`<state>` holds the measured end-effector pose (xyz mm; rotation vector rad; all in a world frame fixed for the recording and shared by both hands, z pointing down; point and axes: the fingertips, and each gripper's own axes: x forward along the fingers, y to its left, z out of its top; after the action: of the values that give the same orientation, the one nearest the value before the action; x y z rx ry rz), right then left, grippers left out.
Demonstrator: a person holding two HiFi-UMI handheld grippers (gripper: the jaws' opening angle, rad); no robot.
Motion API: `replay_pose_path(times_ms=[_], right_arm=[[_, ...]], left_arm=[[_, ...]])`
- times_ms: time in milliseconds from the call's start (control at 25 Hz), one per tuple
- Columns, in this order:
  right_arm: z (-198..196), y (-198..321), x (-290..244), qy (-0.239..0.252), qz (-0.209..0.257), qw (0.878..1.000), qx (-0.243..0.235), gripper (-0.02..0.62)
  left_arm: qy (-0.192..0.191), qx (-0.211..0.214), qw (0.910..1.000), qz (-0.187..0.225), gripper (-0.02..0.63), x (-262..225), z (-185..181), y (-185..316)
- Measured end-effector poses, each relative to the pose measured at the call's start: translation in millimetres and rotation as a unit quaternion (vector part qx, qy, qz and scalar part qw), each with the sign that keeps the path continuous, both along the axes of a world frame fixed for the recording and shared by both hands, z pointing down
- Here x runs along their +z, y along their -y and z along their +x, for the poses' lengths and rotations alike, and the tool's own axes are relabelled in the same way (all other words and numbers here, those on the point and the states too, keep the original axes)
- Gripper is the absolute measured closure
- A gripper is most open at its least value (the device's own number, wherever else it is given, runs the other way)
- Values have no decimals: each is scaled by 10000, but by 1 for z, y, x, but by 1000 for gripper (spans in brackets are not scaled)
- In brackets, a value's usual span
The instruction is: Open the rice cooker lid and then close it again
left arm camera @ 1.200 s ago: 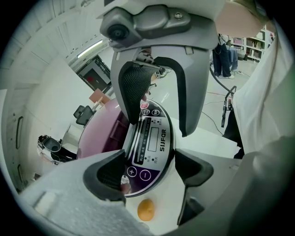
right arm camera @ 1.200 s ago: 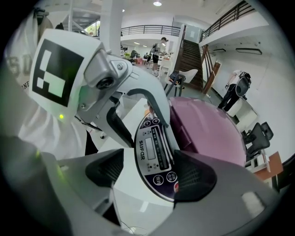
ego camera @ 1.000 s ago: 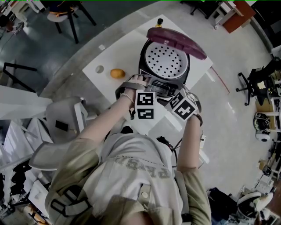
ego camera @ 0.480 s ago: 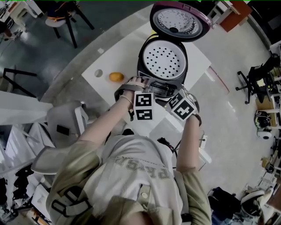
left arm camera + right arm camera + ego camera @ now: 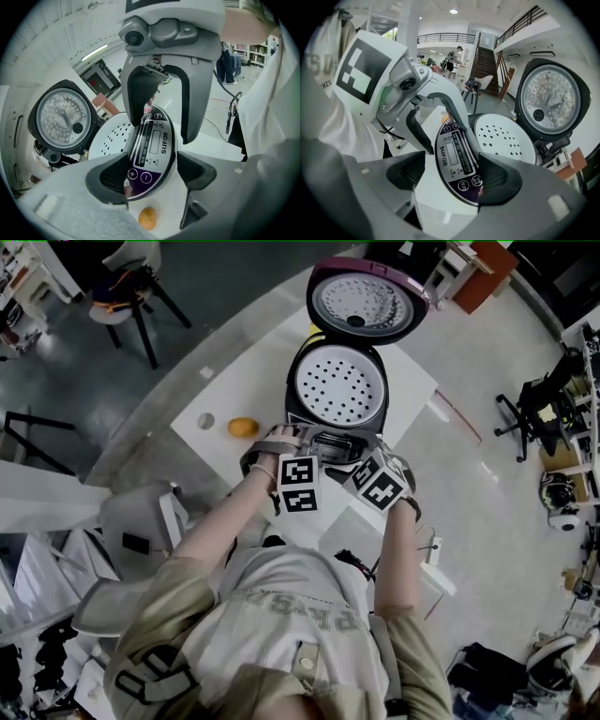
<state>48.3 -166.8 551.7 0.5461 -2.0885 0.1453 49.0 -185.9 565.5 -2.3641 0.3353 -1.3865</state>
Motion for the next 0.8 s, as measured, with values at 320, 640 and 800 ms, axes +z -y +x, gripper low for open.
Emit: replay_pose_path(times_ms=[320,640,800], right_arm=[[0,4,5,158,584,9976,321,253],[-6,7,3,539,814,9913,882,253],[-6,12,-1,840,879,9862,1121,245]], left_arm=[[-541,70,9983,-192,262,-3,0,-1],[-861,157,9961,145,262,-12,-11,2],[-1286,-7,9917,48,262,-19,-21,5]])
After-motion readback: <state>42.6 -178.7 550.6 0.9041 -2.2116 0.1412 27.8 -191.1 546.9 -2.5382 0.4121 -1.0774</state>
